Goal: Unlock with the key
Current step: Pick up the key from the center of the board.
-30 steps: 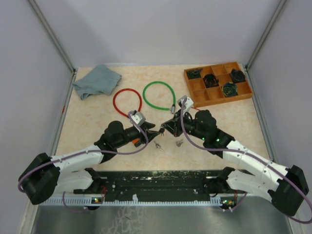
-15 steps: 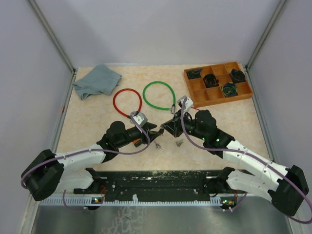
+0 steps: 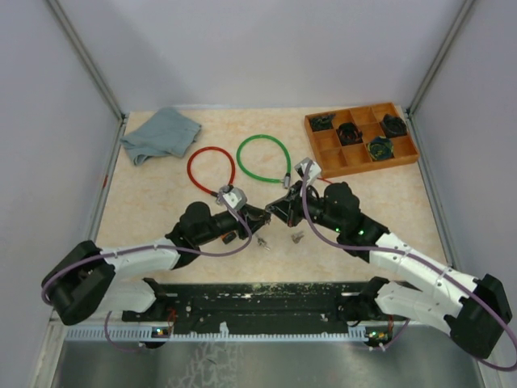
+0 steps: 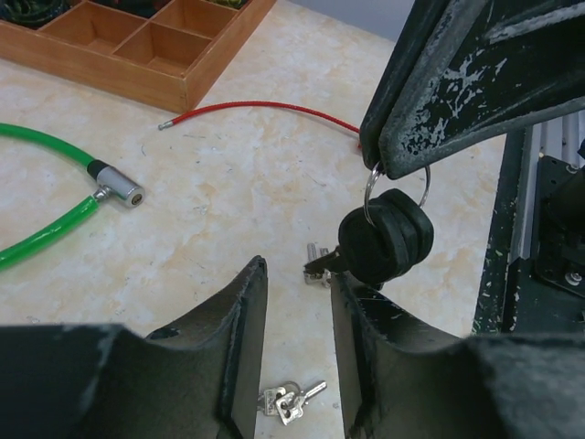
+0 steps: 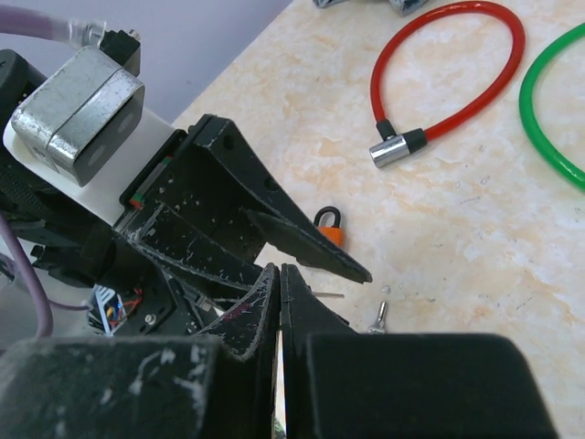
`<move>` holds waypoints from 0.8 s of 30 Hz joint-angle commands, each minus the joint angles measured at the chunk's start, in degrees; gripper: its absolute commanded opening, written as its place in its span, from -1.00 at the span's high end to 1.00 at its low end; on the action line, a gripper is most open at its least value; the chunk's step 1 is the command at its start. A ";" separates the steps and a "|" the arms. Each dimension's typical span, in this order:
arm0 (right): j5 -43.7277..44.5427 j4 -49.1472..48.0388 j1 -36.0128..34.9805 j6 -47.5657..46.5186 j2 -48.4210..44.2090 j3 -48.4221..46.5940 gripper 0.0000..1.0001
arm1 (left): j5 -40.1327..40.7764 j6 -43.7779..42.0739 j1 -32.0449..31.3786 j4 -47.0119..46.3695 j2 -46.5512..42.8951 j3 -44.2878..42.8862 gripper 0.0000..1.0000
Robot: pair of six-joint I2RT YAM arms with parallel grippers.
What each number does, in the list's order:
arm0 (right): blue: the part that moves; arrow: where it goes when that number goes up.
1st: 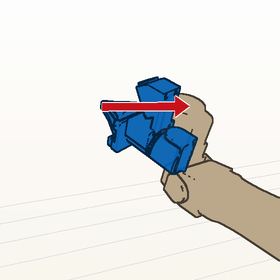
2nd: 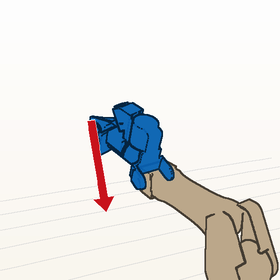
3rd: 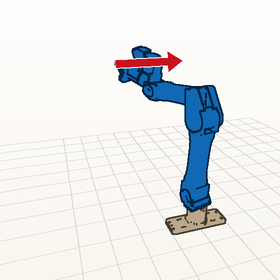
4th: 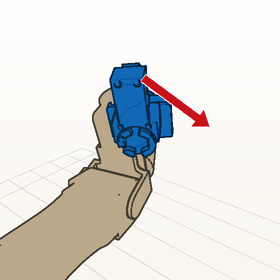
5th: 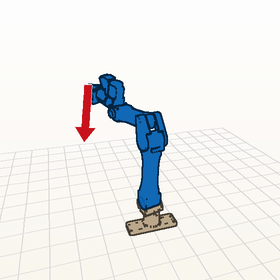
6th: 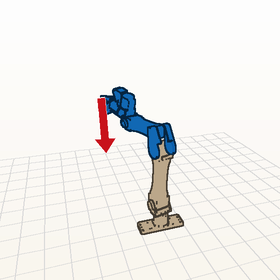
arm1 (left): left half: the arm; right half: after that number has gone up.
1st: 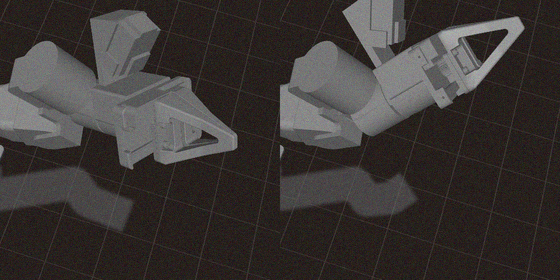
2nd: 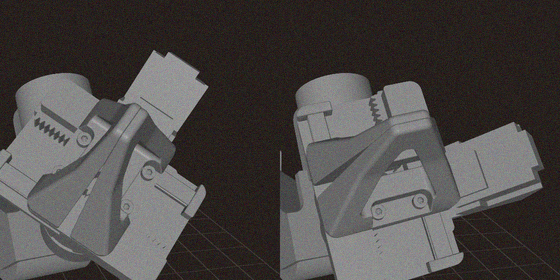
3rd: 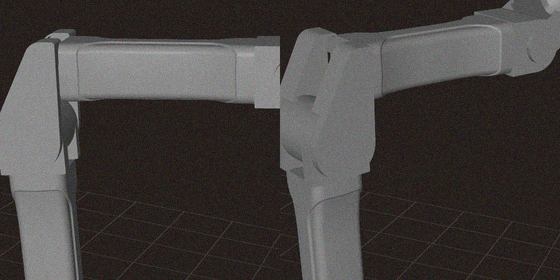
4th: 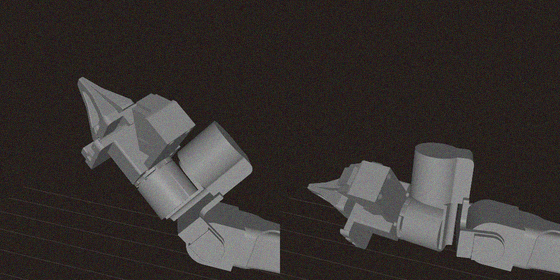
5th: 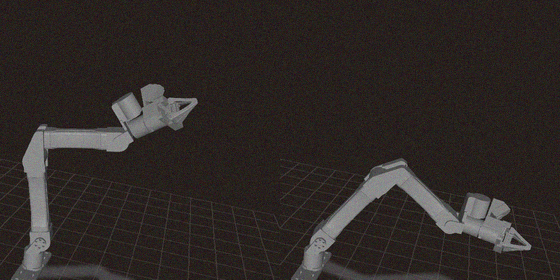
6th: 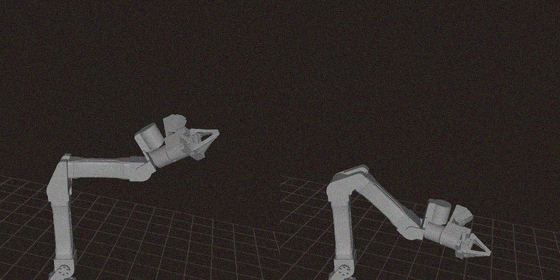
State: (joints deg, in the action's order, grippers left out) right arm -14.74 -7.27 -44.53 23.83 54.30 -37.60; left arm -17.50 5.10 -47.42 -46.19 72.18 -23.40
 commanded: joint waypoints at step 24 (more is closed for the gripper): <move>5.94 1.21 -0.64 -1.24 -6.28 1.65 1.00 | -3.19 -4.08 -0.63 0.29 -4.36 3.17 0.25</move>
State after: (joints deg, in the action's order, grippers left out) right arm -9.61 -1.13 -44.53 21.74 49.45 -34.89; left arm -18.39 0.47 -47.55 -42.41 66.37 -21.43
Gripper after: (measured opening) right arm 0.004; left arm 0.348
